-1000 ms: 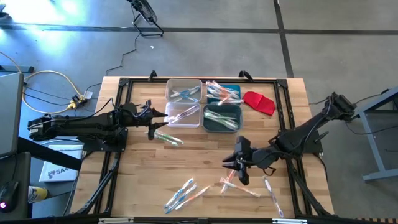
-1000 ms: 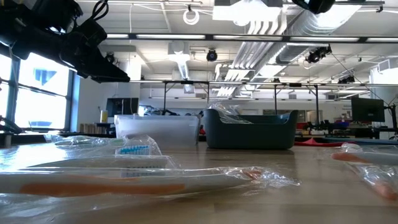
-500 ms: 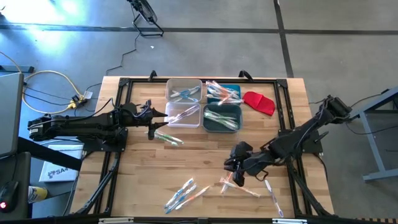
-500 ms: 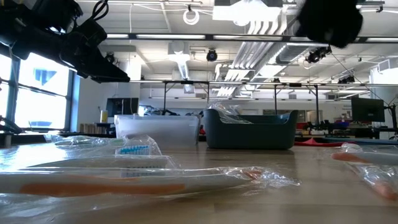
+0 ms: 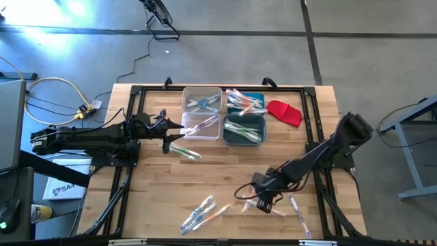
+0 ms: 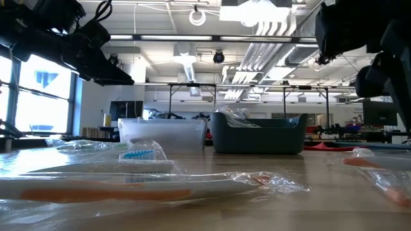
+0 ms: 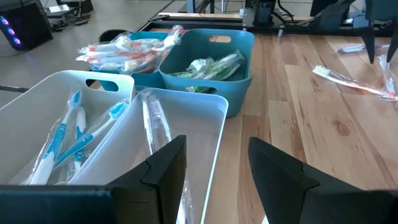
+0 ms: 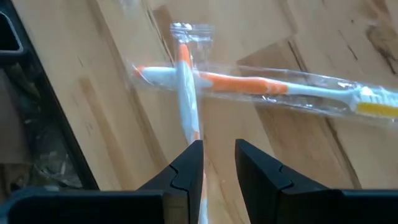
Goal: Pick & Place Toothbrushes
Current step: Put the orange toothbrush into the blue bin
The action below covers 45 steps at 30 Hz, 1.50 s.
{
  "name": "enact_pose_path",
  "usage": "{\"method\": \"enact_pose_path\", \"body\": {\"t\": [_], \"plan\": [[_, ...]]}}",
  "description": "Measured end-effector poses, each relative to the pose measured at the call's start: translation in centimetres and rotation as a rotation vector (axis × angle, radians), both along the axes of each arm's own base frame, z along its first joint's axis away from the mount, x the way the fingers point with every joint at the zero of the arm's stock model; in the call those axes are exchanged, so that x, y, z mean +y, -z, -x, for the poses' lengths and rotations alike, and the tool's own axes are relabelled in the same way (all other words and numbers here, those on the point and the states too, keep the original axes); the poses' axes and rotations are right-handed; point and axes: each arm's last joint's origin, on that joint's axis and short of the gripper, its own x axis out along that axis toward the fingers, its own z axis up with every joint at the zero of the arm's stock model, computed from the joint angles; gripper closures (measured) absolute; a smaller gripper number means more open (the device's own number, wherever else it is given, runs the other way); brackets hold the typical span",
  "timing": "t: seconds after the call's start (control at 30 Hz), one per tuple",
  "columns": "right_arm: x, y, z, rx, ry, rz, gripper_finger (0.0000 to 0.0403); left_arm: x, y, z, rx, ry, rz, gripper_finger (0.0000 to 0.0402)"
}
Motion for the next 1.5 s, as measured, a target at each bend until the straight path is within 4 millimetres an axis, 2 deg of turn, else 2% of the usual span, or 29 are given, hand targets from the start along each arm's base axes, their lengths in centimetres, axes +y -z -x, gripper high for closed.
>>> {"method": "enact_pose_path", "body": {"t": [0.37,0.63,0.77,1.07,1.5], "plan": [[-0.1,0.7,-0.3,0.022,0.053,0.021,0.0314,0.0,0.0,0.0,0.000,0.000,-0.001,0.0231],[0.5,0.8,0.3,0.037,0.042,0.024,0.0246,0.0,0.1,0.0,0.015,0.000,0.003,0.0231],[1.2,0.8,0.7,0.028,-0.003,0.037,0.0225,0.0,0.1,0.0,0.013,-0.002,0.008,0.0231],[2.5,1.0,1.3,-0.024,-0.031,0.085,0.0231,0.0,0.1,0.0,0.013,-0.002,0.010,0.0231],[3.9,4.4,0.1,-0.011,-0.057,0.065,0.0239,0.0,0.4,0.1,0.036,-0.002,0.016,0.0231]]}}
